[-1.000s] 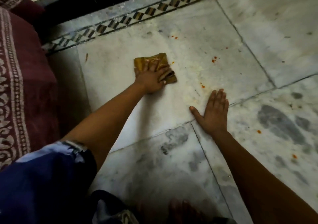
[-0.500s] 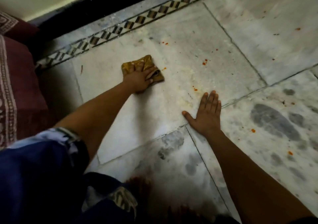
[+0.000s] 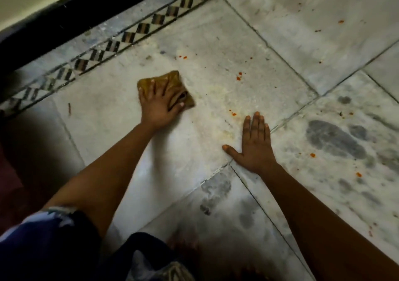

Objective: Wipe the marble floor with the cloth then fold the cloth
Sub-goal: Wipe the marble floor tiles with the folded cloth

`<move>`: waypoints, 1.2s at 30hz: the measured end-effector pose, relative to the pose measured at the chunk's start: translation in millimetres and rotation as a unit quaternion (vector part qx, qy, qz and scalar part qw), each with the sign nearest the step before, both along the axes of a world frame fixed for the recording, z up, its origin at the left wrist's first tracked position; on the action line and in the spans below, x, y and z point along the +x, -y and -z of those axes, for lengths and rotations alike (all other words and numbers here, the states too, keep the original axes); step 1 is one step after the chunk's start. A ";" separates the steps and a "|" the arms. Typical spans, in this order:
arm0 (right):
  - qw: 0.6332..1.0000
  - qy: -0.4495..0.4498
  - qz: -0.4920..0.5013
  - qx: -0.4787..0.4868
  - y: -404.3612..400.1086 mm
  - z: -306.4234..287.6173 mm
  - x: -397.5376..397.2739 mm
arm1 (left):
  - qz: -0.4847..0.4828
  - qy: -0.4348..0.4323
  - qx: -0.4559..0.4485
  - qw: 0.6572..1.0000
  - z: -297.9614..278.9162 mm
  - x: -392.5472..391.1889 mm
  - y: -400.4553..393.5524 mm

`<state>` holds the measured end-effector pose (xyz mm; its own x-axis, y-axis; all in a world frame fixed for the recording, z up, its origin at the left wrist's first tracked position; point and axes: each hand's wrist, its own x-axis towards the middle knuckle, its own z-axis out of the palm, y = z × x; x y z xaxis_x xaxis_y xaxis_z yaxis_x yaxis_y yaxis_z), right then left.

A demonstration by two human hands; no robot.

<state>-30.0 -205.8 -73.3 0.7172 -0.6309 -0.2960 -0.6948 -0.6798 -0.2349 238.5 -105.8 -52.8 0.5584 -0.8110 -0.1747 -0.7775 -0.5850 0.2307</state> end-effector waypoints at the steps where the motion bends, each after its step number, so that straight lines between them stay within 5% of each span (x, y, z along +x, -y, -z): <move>1: 1.000 -0.007 -0.003 0.001 0.3 0.0 0.2 | -0.005 -0.017 0.013 1.000 -1.6 -1.8 22.5; 5: 1.000 -0.021 -0.015 0.011 3.7 -4.2 -1.3 | 0.124 0.006 0.031 0.992 1.6 -33.3 45.2; 11: 0.993 -0.082 -0.083 0.028 25.9 -15.8 -16.2 | 0.279 0.028 0.000 0.960 7.0 -27.7 -61.0; 18: 0.997 -0.073 0.001 0.019 28.3 -24.3 -10.5 | 0.114 -0.016 0.106 0.988 -10.8 1.9 40.2; 21: 0.999 -0.013 0.042 -0.007 32.6 -24.7 -2.8 | 0.128 -0.015 0.064 0.990 -2.1 -34.5 58.5; 25: 0.997 0.049 0.061 -0.025 35.2 -13.2 21.6 | 0.226 0.026 0.010 0.974 8.2 -42.6 -11.1; 29: 0.993 0.068 0.084 -0.041 46.2 0.7 35.5 | 0.123 0.021 0.035 0.992 10.2 2.7 -33.5; 36: 0.991 0.066 0.090 -0.069 68.5 8.3 34.2 | 0.016 0.012 0.015 1.000 14.6 11.8 52.2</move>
<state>4.3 -274.3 -81.5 0.6162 -0.7801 -0.1083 -0.7771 -0.5798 -0.2448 250.3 -158.0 -67.4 0.5368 -0.8229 -0.1863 -0.8011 -0.5664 0.1934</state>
